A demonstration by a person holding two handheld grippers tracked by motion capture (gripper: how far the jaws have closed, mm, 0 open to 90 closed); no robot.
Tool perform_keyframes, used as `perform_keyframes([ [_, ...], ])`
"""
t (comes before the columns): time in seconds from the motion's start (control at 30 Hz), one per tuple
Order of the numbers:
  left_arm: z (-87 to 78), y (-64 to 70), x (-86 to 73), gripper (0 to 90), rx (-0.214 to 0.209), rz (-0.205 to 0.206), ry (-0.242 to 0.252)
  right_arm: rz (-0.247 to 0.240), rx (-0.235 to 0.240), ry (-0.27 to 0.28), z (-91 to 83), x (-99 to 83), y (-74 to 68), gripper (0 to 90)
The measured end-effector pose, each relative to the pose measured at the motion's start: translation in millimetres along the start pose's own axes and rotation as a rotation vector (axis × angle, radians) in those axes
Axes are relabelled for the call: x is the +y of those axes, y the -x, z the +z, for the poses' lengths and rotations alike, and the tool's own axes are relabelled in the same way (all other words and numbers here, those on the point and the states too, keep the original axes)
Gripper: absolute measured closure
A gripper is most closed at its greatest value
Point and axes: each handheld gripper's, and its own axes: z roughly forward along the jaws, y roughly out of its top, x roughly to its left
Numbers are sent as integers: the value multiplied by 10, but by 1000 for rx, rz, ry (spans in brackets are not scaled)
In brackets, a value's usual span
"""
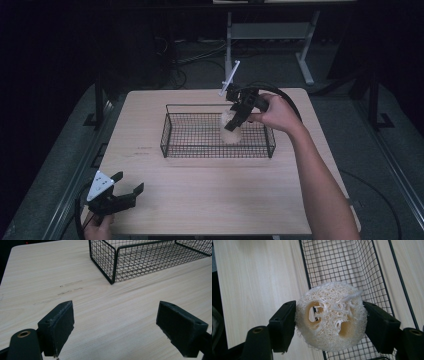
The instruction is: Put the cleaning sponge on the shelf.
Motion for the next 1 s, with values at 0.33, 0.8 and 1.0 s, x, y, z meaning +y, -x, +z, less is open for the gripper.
perform_keyframes([
  [0.33, 4, -14, -5, 139, -2, -4, -2, 64, -10, -17, 118, -84, 232, 293],
  [0.8, 9, -13, -5, 139, -4, -2, -2, 97, -13, -46, 251, -129, 370, 293],
  [1.0, 13, -4, -4, 139, -5, -1, -4, 110, -16, -40, 292, -175, 395, 293],
])
